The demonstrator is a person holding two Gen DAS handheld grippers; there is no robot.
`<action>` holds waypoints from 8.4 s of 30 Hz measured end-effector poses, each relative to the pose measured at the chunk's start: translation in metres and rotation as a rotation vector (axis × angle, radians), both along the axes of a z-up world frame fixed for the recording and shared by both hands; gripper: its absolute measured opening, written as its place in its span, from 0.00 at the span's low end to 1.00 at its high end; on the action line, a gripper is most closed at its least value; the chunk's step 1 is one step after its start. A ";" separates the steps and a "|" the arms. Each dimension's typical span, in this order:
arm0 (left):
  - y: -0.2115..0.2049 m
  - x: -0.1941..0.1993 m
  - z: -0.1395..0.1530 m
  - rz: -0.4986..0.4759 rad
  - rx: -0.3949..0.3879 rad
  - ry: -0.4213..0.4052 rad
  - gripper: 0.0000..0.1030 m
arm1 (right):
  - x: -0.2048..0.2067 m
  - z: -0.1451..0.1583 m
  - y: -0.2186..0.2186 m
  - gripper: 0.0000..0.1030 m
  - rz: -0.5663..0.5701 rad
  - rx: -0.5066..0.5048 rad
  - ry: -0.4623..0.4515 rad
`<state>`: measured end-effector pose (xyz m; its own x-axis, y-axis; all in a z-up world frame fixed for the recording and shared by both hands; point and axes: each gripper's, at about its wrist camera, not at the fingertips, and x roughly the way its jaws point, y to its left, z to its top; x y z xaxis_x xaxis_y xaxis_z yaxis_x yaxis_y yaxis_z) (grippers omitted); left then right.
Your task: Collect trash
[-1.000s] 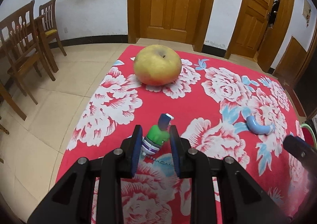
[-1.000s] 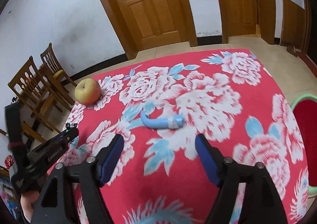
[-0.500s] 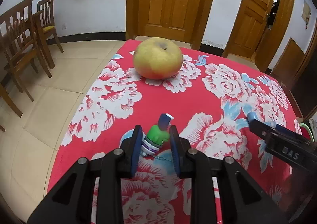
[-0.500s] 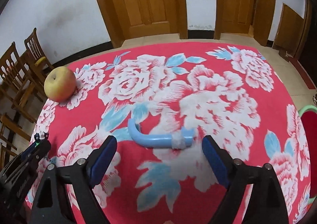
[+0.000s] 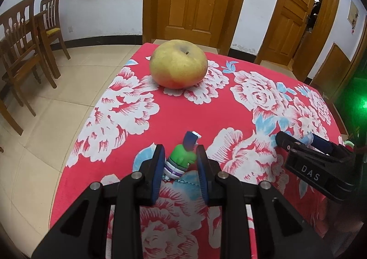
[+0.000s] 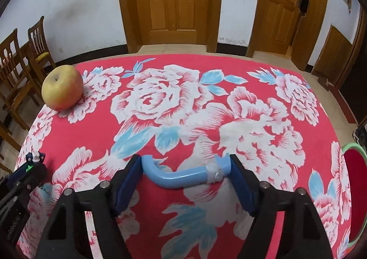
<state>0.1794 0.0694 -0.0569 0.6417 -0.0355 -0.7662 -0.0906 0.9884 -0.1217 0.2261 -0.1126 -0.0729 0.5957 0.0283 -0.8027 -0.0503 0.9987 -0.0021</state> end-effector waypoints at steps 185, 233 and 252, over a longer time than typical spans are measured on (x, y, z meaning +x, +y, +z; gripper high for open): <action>-0.114 -0.210 0.067 -0.159 0.081 -0.163 0.83 | -0.315 0.081 -0.142 1.00 -0.267 0.156 -0.331; -0.114 -0.212 0.070 -0.159 0.074 -0.163 0.83 | -0.316 0.082 -0.140 1.00 -0.264 0.156 -0.329; -0.114 -0.212 0.070 -0.161 0.072 -0.163 0.83 | -0.316 0.082 -0.140 1.00 -0.264 0.155 -0.331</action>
